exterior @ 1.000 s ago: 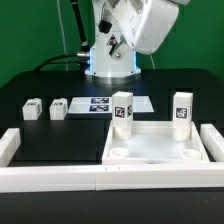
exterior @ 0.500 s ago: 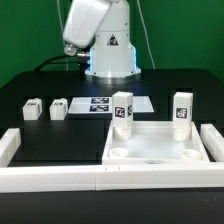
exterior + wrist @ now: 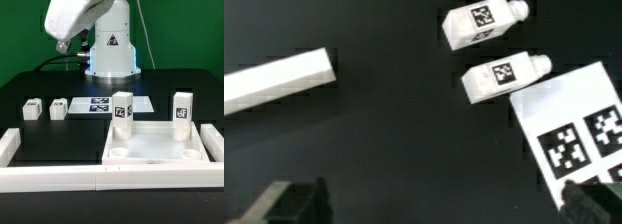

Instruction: Assemble square table

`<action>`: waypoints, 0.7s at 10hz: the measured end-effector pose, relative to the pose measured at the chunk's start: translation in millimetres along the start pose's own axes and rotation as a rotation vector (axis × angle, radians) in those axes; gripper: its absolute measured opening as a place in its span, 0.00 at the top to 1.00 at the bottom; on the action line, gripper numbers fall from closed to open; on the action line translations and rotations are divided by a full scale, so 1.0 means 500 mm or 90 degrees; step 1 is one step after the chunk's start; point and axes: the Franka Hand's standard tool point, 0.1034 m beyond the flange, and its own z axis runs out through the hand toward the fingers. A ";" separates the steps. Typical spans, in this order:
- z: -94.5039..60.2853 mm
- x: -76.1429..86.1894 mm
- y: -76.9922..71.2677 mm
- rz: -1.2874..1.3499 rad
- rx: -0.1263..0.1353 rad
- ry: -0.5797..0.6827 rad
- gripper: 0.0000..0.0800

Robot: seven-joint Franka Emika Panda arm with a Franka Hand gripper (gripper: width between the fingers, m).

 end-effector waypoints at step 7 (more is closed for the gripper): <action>0.174 -0.015 -0.039 0.383 0.055 0.026 0.19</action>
Offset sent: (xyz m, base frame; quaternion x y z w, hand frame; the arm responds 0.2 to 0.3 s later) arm -0.0387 -0.0257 -0.0620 0.0024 0.0103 0.3164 0.9486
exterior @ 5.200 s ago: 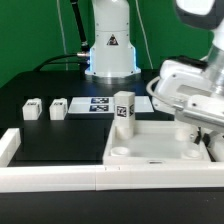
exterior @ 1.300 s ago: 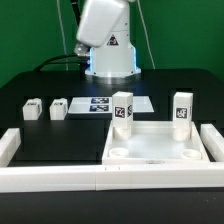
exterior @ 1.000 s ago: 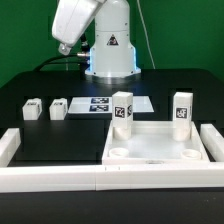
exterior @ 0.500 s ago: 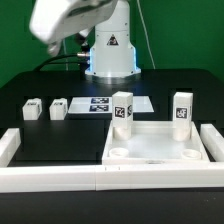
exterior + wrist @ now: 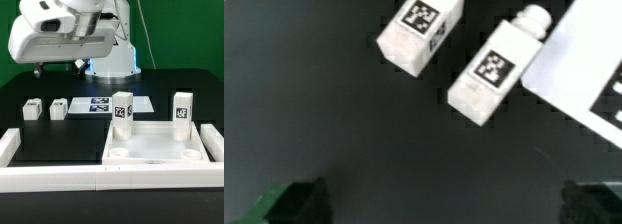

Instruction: Assemble square table

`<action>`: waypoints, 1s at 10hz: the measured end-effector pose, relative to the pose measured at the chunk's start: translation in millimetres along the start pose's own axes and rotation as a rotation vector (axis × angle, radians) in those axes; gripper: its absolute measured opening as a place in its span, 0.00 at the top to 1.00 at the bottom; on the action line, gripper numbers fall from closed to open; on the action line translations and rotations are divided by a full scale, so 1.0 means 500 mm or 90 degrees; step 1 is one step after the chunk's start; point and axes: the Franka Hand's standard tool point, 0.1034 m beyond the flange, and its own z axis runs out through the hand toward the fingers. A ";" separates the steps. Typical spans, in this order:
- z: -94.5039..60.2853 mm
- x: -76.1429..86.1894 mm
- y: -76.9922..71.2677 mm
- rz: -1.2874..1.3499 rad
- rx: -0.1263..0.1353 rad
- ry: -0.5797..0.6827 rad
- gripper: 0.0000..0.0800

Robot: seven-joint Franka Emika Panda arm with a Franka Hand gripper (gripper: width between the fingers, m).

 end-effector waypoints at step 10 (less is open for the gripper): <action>0.113 0.009 -0.021 0.101 0.155 -0.246 0.19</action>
Offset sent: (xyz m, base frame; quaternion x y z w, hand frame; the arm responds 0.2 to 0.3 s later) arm -0.0120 -0.0614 -0.0252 0.1150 -0.0319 0.1513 0.9813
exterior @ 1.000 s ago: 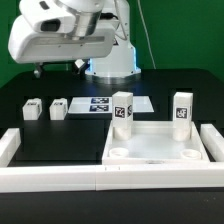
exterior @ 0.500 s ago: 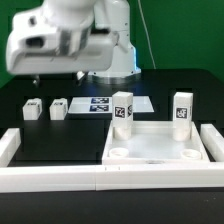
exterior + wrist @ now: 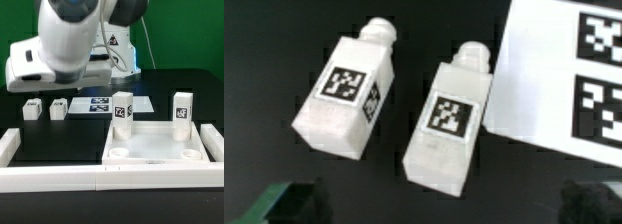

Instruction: Assemble square table

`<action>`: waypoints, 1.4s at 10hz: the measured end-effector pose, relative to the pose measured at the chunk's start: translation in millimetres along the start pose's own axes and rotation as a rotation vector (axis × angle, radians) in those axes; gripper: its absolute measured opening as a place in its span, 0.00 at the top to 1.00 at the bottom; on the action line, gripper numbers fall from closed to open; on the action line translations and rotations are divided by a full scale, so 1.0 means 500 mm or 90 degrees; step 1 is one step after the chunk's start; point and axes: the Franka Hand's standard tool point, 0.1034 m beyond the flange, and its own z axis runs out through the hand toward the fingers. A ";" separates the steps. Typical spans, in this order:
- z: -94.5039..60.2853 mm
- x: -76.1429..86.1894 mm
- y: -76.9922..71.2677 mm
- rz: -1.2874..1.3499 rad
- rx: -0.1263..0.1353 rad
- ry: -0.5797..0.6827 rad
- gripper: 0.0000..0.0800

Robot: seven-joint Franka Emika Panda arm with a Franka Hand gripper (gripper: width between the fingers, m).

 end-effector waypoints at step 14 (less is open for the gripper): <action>0.062 0.025 0.002 -0.029 0.024 -0.038 0.19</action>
Offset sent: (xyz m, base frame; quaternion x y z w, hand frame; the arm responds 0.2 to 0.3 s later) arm 0.0000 0.0000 0.0000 0.0000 0.0000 0.0000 1.0000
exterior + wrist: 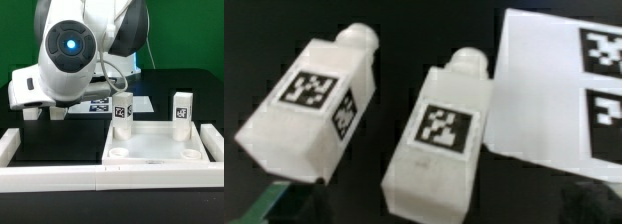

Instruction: Assemble square table

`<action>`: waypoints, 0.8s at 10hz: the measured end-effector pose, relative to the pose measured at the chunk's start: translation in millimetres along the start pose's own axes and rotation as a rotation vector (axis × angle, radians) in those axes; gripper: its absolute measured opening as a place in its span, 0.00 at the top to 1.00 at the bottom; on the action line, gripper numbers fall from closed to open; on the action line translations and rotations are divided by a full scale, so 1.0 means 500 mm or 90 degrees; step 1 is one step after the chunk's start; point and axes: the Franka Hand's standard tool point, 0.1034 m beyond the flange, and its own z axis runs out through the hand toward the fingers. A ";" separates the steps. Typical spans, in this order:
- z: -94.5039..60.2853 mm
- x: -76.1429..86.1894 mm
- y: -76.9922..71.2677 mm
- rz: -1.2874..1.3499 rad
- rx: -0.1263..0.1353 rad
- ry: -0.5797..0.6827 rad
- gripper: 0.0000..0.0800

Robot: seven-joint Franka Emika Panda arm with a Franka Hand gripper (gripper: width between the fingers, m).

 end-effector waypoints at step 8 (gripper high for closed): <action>0.078 -0.006 -0.006 0.081 0.039 -0.041 0.19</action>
Offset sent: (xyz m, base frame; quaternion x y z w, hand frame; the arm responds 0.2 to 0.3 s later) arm -0.0168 -0.0165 -0.0128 0.0141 -0.0085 0.1293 0.9915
